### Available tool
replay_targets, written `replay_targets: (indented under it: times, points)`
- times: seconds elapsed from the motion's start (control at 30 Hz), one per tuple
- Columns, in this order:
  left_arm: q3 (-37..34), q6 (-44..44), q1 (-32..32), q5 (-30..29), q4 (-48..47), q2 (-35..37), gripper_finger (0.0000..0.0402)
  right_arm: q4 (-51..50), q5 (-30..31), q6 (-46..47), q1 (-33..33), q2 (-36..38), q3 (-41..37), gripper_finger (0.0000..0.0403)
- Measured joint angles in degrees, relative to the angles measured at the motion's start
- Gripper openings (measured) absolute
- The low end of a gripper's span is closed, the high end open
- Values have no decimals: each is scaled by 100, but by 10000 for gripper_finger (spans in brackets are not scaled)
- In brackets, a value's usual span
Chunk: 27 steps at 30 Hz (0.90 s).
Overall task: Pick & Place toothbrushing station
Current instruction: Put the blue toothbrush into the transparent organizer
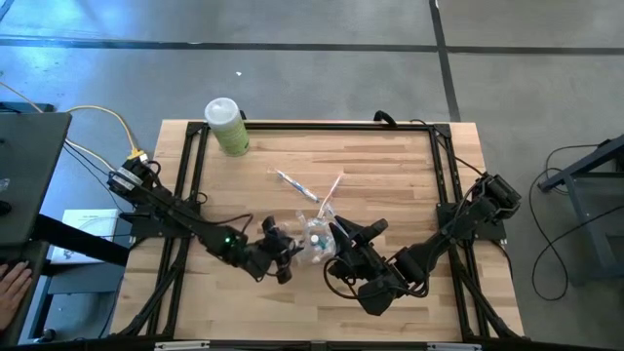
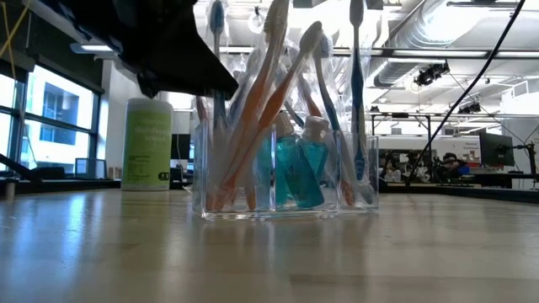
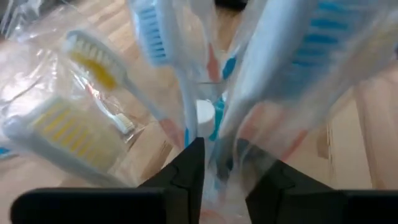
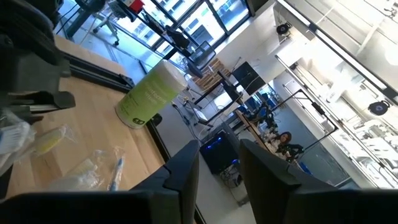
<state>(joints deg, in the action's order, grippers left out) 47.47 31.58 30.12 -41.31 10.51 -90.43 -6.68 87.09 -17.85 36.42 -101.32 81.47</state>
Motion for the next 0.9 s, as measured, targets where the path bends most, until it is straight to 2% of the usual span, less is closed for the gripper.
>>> replay_targets:
  times: [0.13, 0.3, 0.47, 0.6, 0.7, 0.77, 0.83, 0.9]
  points:
    - [0, -184, 143, -293, 6, 0, 113, 0, 39, 0, 0, 0, 0, 107]
    - [-1, -329, 352, -1016, 17, 0, 140, -4, 288, -72, 26, 0, 0, 107]
    - [1, -950, 652, -1426, 103, 131, 144, 1, 278, -192, 269, 158, 0, 107]
    - [1, -1583, 919, -1487, 305, 267, 145, -106, 277, -144, 538, 550, 0, 107]
    - [1, -2040, 1116, -1584, 364, 319, 145, -278, 295, 128, 700, 972, 2, 107]
    - [1, -2343, 1259, -1865, 377, 338, 145, -629, 285, 461, 836, 1283, 2, 107]
    - [1, -2698, 1397, -2403, 380, 339, 145, -1115, 225, 957, 927, 1615, 2, 107]
    - [1, -2959, 1536, -3066, 377, 339, 145, -1883, -91, 1708, 965, 1944, 7, 107]
